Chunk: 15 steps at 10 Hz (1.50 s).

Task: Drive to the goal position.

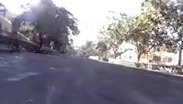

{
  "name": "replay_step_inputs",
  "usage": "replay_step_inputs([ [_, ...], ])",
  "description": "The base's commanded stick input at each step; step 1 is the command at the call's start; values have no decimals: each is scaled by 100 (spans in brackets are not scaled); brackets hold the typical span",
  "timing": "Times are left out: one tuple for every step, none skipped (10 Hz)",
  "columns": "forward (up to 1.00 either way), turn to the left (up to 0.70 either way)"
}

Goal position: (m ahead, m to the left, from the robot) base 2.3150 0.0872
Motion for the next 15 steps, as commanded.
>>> replay_step_inputs([
  [50,0],
  [50,0],
  [50,0],
  [50,0],
  [70,0],
  [70,0],
  [70,0],
  [70,0],
  [70,0],
  [70,0],
  [70,0],
  [70,0],
  [70,0],
  [70,0],
  [70,0],
])
